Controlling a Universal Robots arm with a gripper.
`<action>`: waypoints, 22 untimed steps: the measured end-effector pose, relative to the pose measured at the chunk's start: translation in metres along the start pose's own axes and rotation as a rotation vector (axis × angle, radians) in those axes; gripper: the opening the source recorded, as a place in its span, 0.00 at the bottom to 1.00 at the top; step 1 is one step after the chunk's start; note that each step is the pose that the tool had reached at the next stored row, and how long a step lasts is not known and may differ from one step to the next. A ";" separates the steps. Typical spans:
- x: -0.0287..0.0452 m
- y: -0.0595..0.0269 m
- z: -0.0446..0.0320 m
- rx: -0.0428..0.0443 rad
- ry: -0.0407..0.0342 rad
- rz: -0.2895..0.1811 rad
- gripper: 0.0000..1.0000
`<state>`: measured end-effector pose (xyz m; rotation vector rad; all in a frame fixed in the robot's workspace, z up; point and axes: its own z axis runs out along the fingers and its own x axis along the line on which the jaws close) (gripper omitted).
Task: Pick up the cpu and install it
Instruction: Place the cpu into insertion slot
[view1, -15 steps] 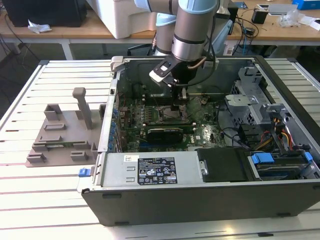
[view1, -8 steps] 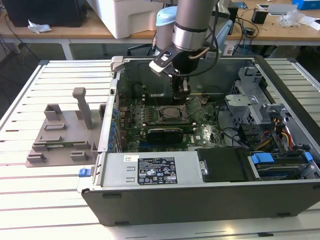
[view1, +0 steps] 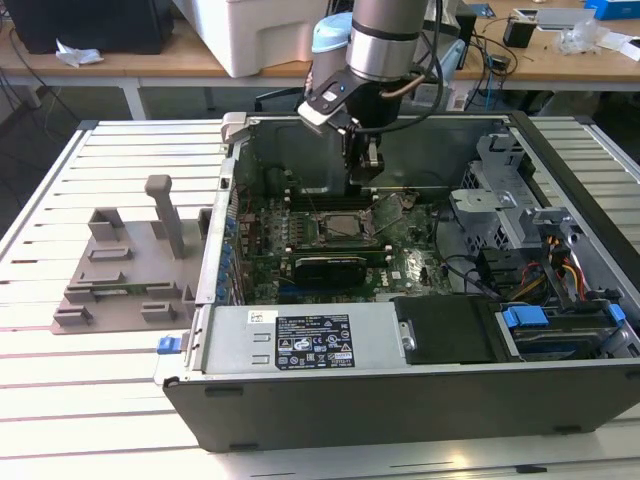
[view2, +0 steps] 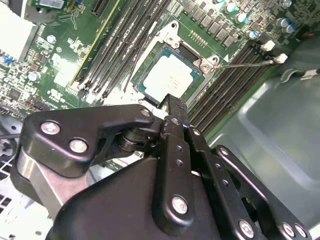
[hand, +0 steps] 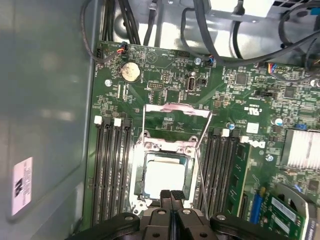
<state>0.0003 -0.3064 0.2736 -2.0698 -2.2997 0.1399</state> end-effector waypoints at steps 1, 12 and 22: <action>0.0000 -0.0001 -0.0016 -0.0001 0.0000 0.000 0.11; -0.0006 -0.0022 -0.0225 -0.0001 0.0000 0.000 0.11; -0.0011 -0.0039 -0.0405 -0.0001 0.0001 0.000 0.11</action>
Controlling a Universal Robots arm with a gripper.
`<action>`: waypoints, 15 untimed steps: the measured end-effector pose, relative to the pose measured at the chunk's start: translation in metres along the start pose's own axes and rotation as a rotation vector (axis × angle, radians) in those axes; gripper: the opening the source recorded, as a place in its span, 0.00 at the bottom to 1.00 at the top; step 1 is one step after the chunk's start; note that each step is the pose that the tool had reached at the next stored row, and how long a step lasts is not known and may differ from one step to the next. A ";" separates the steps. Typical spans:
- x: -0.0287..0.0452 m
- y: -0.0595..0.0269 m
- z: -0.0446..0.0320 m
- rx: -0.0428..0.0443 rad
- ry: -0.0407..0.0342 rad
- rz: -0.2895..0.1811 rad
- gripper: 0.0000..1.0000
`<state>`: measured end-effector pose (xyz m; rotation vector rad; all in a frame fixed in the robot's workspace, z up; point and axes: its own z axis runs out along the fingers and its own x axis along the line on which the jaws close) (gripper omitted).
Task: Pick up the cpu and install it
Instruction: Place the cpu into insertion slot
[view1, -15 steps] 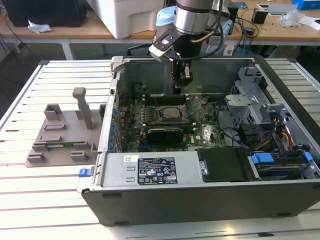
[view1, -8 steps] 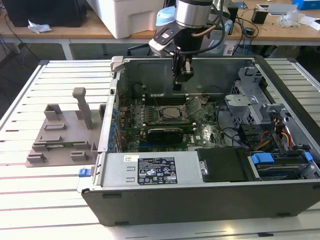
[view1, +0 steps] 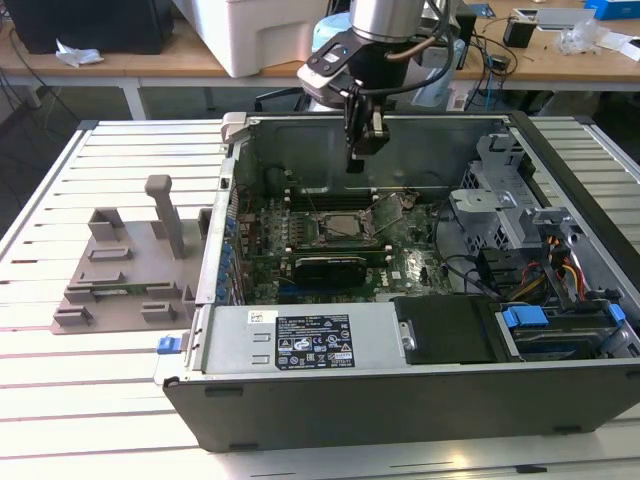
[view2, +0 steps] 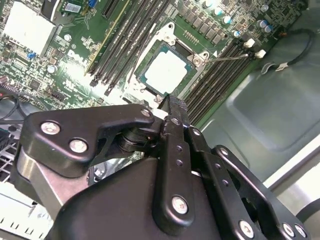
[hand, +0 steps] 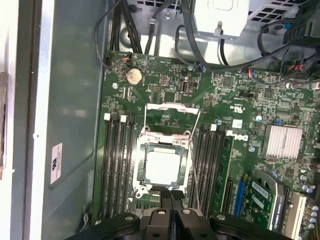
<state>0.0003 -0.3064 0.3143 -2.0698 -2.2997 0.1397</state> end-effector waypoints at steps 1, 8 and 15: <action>-0.0001 -0.0002 -0.0017 0.0001 -0.0001 0.000 0.11; -0.0006 -0.0021 -0.0217 0.0000 -0.0001 0.000 0.11; -0.0011 -0.0039 -0.0405 -0.0001 0.0003 0.000 0.11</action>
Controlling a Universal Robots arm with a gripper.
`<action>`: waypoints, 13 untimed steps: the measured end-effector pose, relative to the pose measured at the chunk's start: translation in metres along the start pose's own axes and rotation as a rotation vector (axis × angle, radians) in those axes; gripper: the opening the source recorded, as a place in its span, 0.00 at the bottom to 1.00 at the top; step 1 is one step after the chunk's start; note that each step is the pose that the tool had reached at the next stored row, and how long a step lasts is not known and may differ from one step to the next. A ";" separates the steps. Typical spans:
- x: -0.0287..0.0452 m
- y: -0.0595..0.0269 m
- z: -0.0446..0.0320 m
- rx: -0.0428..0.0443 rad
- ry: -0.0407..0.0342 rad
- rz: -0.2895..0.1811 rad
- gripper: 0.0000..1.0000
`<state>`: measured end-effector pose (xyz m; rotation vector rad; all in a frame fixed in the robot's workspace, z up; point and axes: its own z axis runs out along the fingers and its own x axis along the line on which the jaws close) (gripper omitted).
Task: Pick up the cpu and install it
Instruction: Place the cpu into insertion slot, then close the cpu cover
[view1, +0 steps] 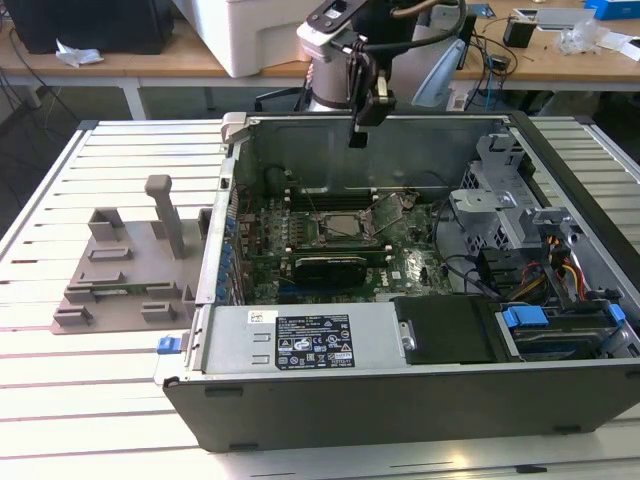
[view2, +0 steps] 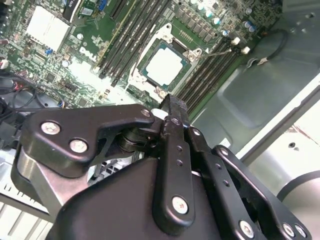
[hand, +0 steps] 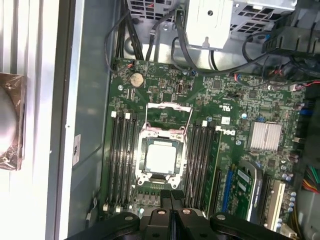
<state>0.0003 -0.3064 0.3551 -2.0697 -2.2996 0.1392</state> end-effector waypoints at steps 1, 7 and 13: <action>0.0000 0.0000 0.0000 0.0000 0.0000 0.000 0.11; 0.0000 0.0000 -0.0001 0.0000 0.0003 0.000 0.11; 0.0000 0.0001 -0.0001 0.0000 0.0005 0.000 0.11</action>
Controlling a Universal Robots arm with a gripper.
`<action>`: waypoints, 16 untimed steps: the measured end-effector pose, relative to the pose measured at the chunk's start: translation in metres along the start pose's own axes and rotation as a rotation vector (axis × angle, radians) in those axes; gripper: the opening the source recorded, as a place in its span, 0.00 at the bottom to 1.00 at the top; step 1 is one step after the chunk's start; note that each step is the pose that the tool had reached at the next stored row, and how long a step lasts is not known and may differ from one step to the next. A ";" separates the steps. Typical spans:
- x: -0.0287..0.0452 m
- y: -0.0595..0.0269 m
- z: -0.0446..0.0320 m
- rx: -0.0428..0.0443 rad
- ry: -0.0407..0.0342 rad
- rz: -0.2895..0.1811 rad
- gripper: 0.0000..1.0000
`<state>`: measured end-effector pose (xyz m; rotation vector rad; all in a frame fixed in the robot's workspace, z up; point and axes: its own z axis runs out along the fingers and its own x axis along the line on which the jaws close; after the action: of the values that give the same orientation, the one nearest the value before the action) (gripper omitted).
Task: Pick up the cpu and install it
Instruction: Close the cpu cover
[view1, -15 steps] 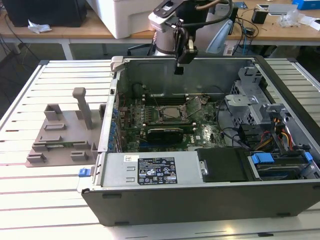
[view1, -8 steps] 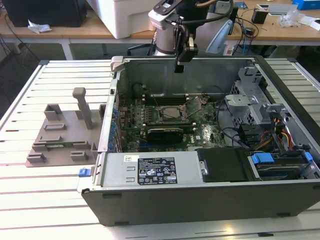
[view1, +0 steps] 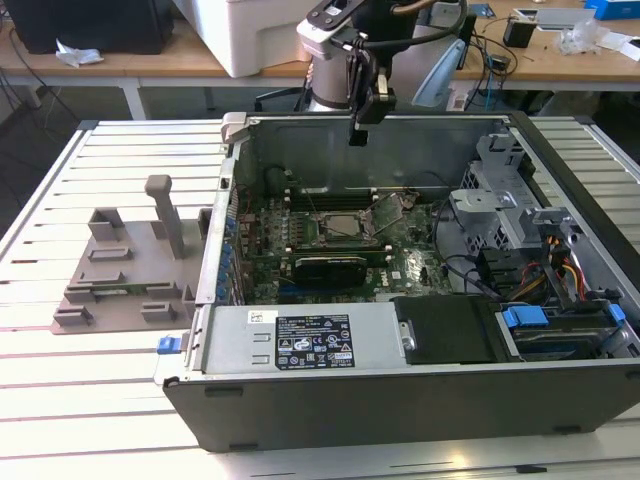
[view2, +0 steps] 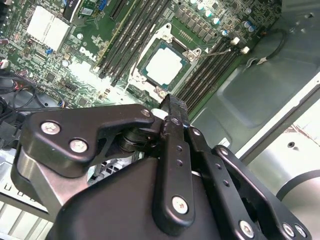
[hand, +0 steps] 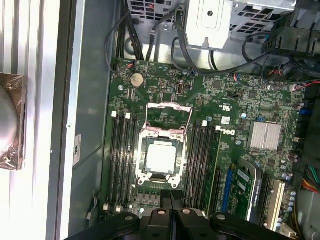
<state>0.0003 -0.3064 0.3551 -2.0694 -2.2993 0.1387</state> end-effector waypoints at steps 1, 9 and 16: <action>0.0000 0.0003 0.0000 0.0000 -0.0001 0.000 0.11; -0.0050 0.0687 0.0153 0.0079 -0.0077 0.000 0.11; -0.0056 0.0828 0.0366 0.0114 -0.0073 0.000 0.11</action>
<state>0.0795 -0.3048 0.3108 -2.0674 -2.2968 0.1592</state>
